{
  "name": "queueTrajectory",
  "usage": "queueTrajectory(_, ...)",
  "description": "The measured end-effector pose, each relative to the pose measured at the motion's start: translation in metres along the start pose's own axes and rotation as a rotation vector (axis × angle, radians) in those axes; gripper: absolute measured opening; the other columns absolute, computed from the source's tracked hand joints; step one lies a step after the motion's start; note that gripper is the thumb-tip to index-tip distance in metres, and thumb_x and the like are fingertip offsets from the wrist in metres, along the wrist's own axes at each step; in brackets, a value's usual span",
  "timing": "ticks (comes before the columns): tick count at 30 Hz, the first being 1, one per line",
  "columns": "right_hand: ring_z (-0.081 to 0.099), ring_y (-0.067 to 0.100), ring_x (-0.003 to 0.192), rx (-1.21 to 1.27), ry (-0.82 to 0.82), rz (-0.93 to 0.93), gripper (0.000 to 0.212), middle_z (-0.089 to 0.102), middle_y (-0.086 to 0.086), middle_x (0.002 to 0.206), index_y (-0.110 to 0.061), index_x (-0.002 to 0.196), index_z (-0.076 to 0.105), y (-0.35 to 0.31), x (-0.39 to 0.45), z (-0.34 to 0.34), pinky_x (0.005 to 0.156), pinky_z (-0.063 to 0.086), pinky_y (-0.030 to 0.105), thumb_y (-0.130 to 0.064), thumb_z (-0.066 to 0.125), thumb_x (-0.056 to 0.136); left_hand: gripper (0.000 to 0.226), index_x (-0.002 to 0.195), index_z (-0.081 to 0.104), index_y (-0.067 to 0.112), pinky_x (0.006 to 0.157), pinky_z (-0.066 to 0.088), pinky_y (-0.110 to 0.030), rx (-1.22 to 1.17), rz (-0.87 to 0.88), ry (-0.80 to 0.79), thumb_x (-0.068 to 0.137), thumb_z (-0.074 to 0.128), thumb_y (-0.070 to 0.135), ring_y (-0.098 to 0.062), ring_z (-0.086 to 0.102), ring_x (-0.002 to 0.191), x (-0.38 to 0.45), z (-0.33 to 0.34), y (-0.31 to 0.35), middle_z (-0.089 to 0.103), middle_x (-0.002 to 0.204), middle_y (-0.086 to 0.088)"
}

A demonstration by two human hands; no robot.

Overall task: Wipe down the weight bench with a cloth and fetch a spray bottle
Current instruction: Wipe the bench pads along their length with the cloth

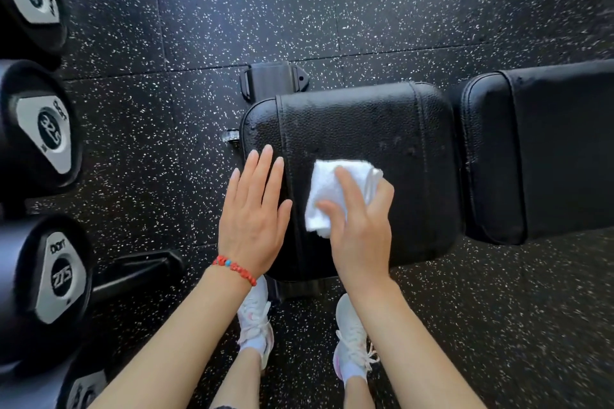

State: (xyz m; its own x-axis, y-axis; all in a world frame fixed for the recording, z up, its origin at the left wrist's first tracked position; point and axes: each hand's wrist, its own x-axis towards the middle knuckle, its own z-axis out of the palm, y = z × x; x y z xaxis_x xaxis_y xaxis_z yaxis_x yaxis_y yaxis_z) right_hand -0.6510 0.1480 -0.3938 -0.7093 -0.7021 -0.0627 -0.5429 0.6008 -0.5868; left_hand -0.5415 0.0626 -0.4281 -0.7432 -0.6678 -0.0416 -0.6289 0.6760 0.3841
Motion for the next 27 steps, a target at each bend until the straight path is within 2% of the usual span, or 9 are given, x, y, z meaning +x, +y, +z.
queueTrajectory(5, 0.049, 0.036, 0.100, 0.019, 0.032, 0.005, 0.043, 0.042, 0.022, 0.117, -0.012, 0.124, 0.054, -0.018, 0.059, 0.020, 0.066, 0.039, 0.032, -0.017, 0.066, 0.083, 0.050, 0.138, 0.038, -0.001, 0.112, 0.019, -0.047, 0.002, 0.000, 0.018, 0.094, 0.034, 0.024, -0.033, 0.025, 0.137, 0.000, 0.002, -0.001, 0.032, 0.147, -0.019)
queueTrajectory(11, 0.052, 0.035, 0.080, 0.017, -0.008, -0.083, 0.044, 0.045, 0.024, 0.105, -0.010, 0.122, 0.057, -0.007, 0.043, 0.007, 0.058, 0.046, 0.035, -0.014, 0.070, 0.080, 0.050, 0.137, 0.038, -0.002, 0.112, 0.020, -0.049, 0.008, 0.010, 0.003, 0.094, 0.036, 0.024, -0.033, 0.025, 0.137, 0.000, -0.001, 0.000, 0.032, 0.147, -0.019)
queueTrajectory(14, 0.052, 0.034, 0.084, 0.005, -0.050, -0.092, 0.044, 0.045, 0.023, 0.108, -0.014, 0.121, 0.059, 0.013, 0.058, -0.010, 0.066, 0.045, 0.034, -0.014, 0.070, 0.078, 0.050, 0.137, 0.039, -0.002, 0.112, 0.021, -0.050, 0.031, 0.003, -0.005, 0.094, 0.036, 0.024, -0.034, 0.026, 0.137, 0.001, -0.002, 0.001, 0.032, 0.147, -0.020)
queueTrajectory(16, 0.050, 0.033, 0.091, 0.014, 0.012, -0.002, 0.043, 0.043, 0.023, 0.112, -0.017, 0.121, 0.059, 0.036, 0.079, -0.026, 0.077, 0.036, 0.025, -0.016, 0.069, 0.079, 0.051, 0.137, 0.039, -0.002, 0.112, 0.020, -0.049, 0.032, -0.010, -0.007, 0.093, 0.037, 0.023, -0.035, 0.027, 0.136, 0.002, -0.003, 0.004, 0.033, 0.147, -0.020)
queueTrajectory(18, 0.048, 0.030, 0.095, 0.039, 0.073, 0.082, 0.043, 0.042, 0.023, 0.114, -0.018, 0.122, 0.058, 0.056, 0.100, -0.041, 0.076, 0.025, 0.014, -0.018, 0.068, 0.080, 0.051, 0.137, 0.038, -0.002, 0.112, 0.019, -0.048, 0.036, -0.027, 0.005, 0.092, 0.037, 0.023, -0.035, 0.026, 0.136, 0.002, -0.003, 0.006, 0.033, 0.146, -0.020)
queueTrajectory(21, 0.041, 0.021, 0.091, 0.047, 0.095, 0.122, 0.045, 0.042, 0.022, 0.115, -0.020, 0.125, 0.056, 0.065, 0.108, -0.046, 0.076, 0.023, 0.011, -0.019, 0.066, 0.082, 0.052, 0.138, 0.037, -0.002, 0.112, 0.021, -0.049, 0.029, -0.059, 0.020, 0.092, 0.037, 0.024, -0.036, 0.025, 0.137, 0.004, 0.000, 0.012, 0.033, 0.146, -0.022)
queueTrajectory(24, 0.042, 0.023, 0.087, 0.066, 0.083, 0.107, 0.046, 0.044, 0.021, 0.110, -0.019, 0.126, 0.055, 0.047, 0.091, -0.032, 0.074, 0.027, 0.018, -0.019, 0.067, 0.081, 0.053, 0.137, 0.037, -0.003, 0.111, 0.021, -0.051, 0.021, -0.089, 0.024, 0.091, 0.037, 0.023, -0.038, 0.024, 0.136, 0.005, 0.004, 0.018, 0.031, 0.146, -0.024)
queueTrajectory(27, 0.051, 0.038, 0.083, 0.058, -0.024, -0.067, 0.045, 0.046, 0.024, 0.101, -0.016, 0.121, 0.059, 0.023, 0.061, -0.015, 0.069, 0.040, 0.033, -0.013, 0.070, 0.078, 0.054, 0.137, 0.036, -0.004, 0.111, 0.020, -0.052, 0.011, -0.088, 0.024, 0.091, 0.036, 0.023, -0.037, 0.022, 0.137, 0.004, 0.005, 0.017, 0.030, 0.146, -0.024)
